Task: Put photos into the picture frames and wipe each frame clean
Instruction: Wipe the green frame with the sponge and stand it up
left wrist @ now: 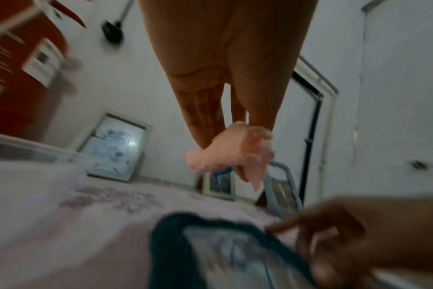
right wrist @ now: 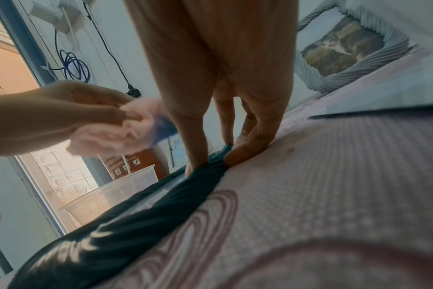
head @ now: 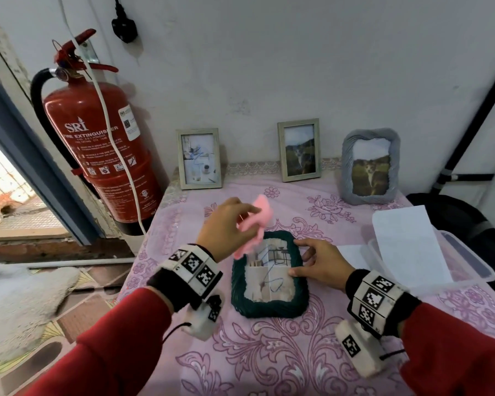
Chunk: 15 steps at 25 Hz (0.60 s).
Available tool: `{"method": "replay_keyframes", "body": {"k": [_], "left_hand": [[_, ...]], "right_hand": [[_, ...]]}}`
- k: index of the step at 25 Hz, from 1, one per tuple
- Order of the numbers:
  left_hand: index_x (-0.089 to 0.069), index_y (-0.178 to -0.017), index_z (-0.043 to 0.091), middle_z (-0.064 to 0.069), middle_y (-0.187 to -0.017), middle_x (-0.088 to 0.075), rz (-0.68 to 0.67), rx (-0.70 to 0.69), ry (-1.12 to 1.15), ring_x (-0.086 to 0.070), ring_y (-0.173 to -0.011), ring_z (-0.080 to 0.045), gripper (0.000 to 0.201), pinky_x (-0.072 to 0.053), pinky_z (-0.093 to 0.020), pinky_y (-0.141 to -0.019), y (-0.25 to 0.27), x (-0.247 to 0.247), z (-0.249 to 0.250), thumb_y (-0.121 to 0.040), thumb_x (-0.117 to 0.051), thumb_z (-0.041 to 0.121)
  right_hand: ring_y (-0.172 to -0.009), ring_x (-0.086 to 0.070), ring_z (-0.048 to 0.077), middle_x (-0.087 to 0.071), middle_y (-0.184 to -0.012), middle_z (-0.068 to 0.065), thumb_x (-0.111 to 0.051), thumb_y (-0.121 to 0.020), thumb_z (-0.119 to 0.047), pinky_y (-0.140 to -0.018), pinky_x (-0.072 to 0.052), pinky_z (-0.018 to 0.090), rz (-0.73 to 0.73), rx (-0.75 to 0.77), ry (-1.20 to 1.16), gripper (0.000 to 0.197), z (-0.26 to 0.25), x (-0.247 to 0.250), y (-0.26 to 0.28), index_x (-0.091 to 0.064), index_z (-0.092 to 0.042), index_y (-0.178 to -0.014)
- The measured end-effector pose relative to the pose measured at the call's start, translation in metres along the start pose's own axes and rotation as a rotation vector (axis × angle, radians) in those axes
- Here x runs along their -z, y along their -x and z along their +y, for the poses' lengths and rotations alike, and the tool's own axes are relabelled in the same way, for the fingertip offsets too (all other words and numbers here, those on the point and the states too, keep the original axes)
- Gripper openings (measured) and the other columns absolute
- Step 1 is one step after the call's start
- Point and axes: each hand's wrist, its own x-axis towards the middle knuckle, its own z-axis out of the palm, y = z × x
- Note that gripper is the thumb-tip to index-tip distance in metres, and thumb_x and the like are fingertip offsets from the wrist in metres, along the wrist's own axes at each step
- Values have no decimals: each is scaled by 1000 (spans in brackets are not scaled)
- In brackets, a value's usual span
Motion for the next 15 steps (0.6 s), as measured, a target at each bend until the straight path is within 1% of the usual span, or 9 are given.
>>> {"method": "replay_keyframes", "body": {"k": [3,5,6,7,8,10,12,14,15], "left_hand": [[-62,-119,16,-2,-101,-54,-200,21,-55,-55,-83,-13,36,-42,-18,-73,10,-27,5,-84,-61,26],[-60,-122,17,-4,-107,-53,-317,48,-67,-56,-90,-15,39,-44,-23,-81,16,-39,4,-85,-62,30],[-59,-124,17,-6,-110,-52,-363,61,-60,-55,-95,-17,40,-43,-24,-87,18,-43,2,-88,-59,34],[-58,-125,16,-8,-111,-51,-388,69,-45,-54,-99,-18,39,-41,-24,-90,19,-44,0,-92,-54,35],[-58,-125,14,-10,-112,-51,-392,75,-24,-53,-102,-20,36,-37,-22,-91,19,-45,-2,-95,-48,33],[-58,-124,10,-12,-115,-52,-387,95,11,-51,-109,-23,33,-33,-19,-91,19,-44,-7,-97,-46,23],[-56,-128,13,-10,-123,-49,-422,104,-44,-47,-117,-24,34,-30,-23,-101,20,-43,-11,-96,-48,22],[-53,-131,17,-8,-129,-47,-468,102,-97,-43,-121,-24,36,-27,-28,-107,21,-43,-13,-96,-47,25],[-52,-132,16,-9,-130,-46,-476,98,-73,-43,-122,-24,37,-27,-28,-107,21,-41,-13,-97,-46,24]], "right_hand": [[-76,-49,10,-52,-89,1,-83,-67,-24,-74,-40,22,2,-1,12,80,0,1,0,-46,-15,-136],[-79,-50,11,-53,-91,2,-83,-67,-26,-71,-40,20,4,2,26,81,0,1,1,-45,-15,-137],[-79,-50,10,-53,-92,2,-83,-67,-26,-68,-39,18,4,3,24,81,1,1,1,-45,-15,-137],[-78,-50,10,-53,-92,2,-84,-66,-26,-64,-38,15,4,4,20,81,1,0,1,-45,-15,-137],[-77,-50,9,-53,-91,1,-84,-66,-26,-63,-37,12,5,5,17,82,1,0,0,-45,-16,-137],[-78,-50,9,-54,-91,1,-84,-66,-26,-64,-38,15,5,4,21,82,2,0,0,-45,-16,-137],[-79,-51,10,-54,-92,1,-84,-66,-26,-70,-38,18,3,1,22,81,2,0,0,-45,-15,-137],[-79,-51,10,-54,-92,2,-83,-68,-25,-69,-38,18,7,2,17,80,2,0,1,-44,-15,-138],[-79,-51,10,-54,-91,2,-81,-69,-24,-68,-38,18,4,7,26,79,2,-1,0,-44,-15,-138]]}}
